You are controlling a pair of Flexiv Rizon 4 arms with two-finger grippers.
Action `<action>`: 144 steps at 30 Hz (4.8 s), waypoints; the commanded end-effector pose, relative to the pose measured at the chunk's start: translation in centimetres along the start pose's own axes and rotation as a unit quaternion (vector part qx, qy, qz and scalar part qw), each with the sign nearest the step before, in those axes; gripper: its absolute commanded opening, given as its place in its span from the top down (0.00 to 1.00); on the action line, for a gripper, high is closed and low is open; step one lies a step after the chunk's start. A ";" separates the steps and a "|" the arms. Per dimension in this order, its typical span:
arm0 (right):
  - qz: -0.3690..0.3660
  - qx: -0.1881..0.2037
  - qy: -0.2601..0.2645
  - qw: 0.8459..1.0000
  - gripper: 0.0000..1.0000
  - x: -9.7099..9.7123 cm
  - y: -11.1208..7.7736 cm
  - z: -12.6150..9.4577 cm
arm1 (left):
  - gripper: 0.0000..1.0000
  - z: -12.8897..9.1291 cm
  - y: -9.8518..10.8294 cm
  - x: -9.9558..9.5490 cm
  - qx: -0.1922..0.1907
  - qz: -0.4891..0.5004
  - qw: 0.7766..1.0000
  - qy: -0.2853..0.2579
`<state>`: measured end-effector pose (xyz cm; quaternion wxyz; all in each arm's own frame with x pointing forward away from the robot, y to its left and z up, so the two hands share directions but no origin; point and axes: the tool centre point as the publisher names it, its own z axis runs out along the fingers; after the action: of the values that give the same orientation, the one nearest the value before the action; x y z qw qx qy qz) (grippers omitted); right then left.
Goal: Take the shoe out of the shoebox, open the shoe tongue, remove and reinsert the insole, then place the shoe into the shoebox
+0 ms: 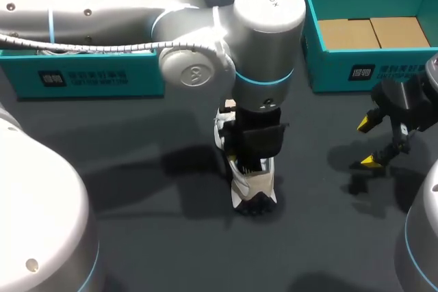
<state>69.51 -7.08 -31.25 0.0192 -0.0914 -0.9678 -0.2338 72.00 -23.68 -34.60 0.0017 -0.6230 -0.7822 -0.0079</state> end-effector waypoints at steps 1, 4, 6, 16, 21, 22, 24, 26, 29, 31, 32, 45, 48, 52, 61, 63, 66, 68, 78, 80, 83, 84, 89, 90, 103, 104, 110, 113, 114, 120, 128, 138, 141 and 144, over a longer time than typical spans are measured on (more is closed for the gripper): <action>0.000 0.001 -0.001 1.000 0.00 0.2 0.0 0.0 | 0.13 -0.2 1.3 -0.7 0.024 0.006 1.000 0.010; 0.000 0.001 -0.001 1.000 0.00 0.2 0.0 0.0 | 0.15 -0.3 1.7 -0.9 0.031 0.002 0.999 0.010; 0.000 0.001 -0.001 1.000 0.00 0.2 0.0 0.0 | 0.16 -0.4 1.8 -0.9 0.034 0.002 0.999 0.010; 0.000 0.001 -0.001 1.000 0.00 0.2 0.0 0.0 | 0.13 -0.8 2.0 -0.5 0.045 0.002 0.999 0.003; 0.000 0.001 -0.001 1.000 0.00 0.2 0.0 0.0 | 0.15 -1.1 2.4 -0.2 0.046 -0.005 0.999 -0.003; 0.000 0.001 -0.001 1.000 0.00 0.2 0.0 0.0 | 0.15 -1.2 2.5 -0.2 0.046 -0.007 0.999 -0.005; 0.000 0.001 -0.001 1.000 0.00 0.2 0.0 0.0 | 0.15 -1.4 2.9 -0.1 0.047 -0.011 0.999 -0.008; 0.000 0.001 -0.001 1.000 0.00 0.2 0.0 0.0 | 0.15 -1.6 3.2 -0.1 0.047 -0.016 0.999 -0.011; 0.000 0.001 -0.001 1.000 0.00 0.2 0.0 0.0 | 0.17 -1.8 3.8 0.0 0.047 -0.021 0.999 -0.013; 0.000 0.001 -0.001 1.000 0.00 0.2 0.0 0.0 | 0.19 -2.0 4.4 0.0 0.047 -0.025 0.998 -0.014; 0.000 0.001 -0.001 1.000 0.00 0.2 0.0 0.0 | 0.20 -2.1 4.7 0.1 0.048 -0.026 0.998 -0.015; 0.000 0.001 -0.001 1.000 0.00 0.2 0.0 0.0 | 0.41 -5.1 9.8 0.5 0.082 -0.027 0.996 -0.020; 0.000 0.001 -0.001 1.000 0.00 0.2 0.0 0.0 | 0.50 -5.7 10.5 0.5 0.079 -0.032 0.996 -0.023; 0.000 0.001 -0.001 1.000 0.00 0.2 0.0 0.0 | 0.66 -6.6 10.8 0.6 0.083 -0.027 0.996 -0.028; 0.000 0.001 -0.001 1.000 0.00 0.2 0.0 0.0 | 0.67 -7.2 9.8 0.5 0.091 -0.011 0.995 -0.037; 0.000 0.001 -0.001 1.000 0.00 0.2 0.0 0.0 | 0.67 -7.1 9.3 0.4 0.097 -0.006 0.995 -0.036; 0.000 0.001 -0.001 1.000 0.00 0.2 0.0 0.0 | 0.67 -6.5 8.1 0.2 0.107 0.001 0.994 -0.033; 0.000 0.001 -0.001 1.000 0.00 0.2 0.0 0.0 | 0.67 -5.9 7.2 0.1 0.116 0.007 0.993 -0.032; 0.000 0.001 -0.001 1.000 0.00 0.2 0.0 0.0 | 0.68 -1.5 3.3 0.4 0.154 0.012 0.988 -0.029; 0.000 0.001 -0.001 1.000 0.00 0.2 0.0 0.0 | 0.69 -0.6 2.6 0.6 0.160 0.011 0.987 -0.029; 0.000 0.001 -0.001 1.000 0.00 0.2 0.0 0.0 | 0.67 -0.2 2.3 0.8 0.166 0.014 0.986 -0.024; 0.000 0.001 -0.001 1.000 0.00 0.2 0.0 0.0 | 0.67 -0.5 2.3 0.9 0.163 0.016 0.986 -0.027; 0.000 0.001 -0.001 1.000 0.00 0.2 0.0 0.0 | 0.67 -3.1 2.9 1.5 0.146 0.022 0.987 -0.056; 0.000 0.001 -0.001 1.000 0.00 0.2 0.0 0.0 | 0.67 -3.5 3.0 1.6 0.143 0.023 0.988 -0.061; 0.000 0.001 -0.001 1.000 0.00 0.2 0.0 0.0 | 0.75 0.8 1.1 -0.4 0.149 0.024 0.988 -0.045; 0.000 0.001 -0.001 1.000 0.00 0.2 0.0 0.0 | 0.76 1.3 1.0 -0.4 0.149 0.023 0.988 -0.040; 0.000 0.001 -0.001 1.000 0.00 0.2 0.0 0.0 | 0.75 0.3 0.1 1.0 0.142 0.031 0.988 -0.046; 0.000 0.001 -0.001 1.000 0.00 0.2 0.0 0.0 | 0.71 -1.9 -0.1 1.6 0.135 0.036 0.988 -0.060; 0.000 0.001 -0.001 1.000 0.00 0.2 0.0 0.0 | 0.69 -2.6 -0.3 1.8 0.134 0.041 0.988 -0.065; 0.000 0.001 -0.001 1.000 0.00 0.2 0.0 0.0 | 0.62 -6.1 -1.1 2.3 0.132 0.016 0.989 -0.058; 0.000 0.001 -0.001 1.000 0.00 0.2 0.0 0.0 | 0.00 -7.9 -2.2 2.7 0.175 -0.045 0.983 -0.022; 0.000 0.001 -0.001 1.000 0.00 0.2 0.0 0.0 | 0.00 -7.2 -2.4 2.7 0.174 -0.106 0.979 -0.025; 0.000 0.001 -0.001 1.000 0.00 0.2 0.0 0.0 | 0.00 -6.9 -2.9 3.0 0.188 -0.198 0.961 -0.034; 0.000 0.001 -0.001 1.000 0.00 0.2 0.0 0.0 | 0.00 -7.8 -3.3 3.2 0.167 -0.416 0.889 -0.093</action>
<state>69.51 -7.08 -31.25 0.0192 -0.0914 -0.9678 -0.2338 68.64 -22.14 -27.13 0.0984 -0.4822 -0.8566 0.1551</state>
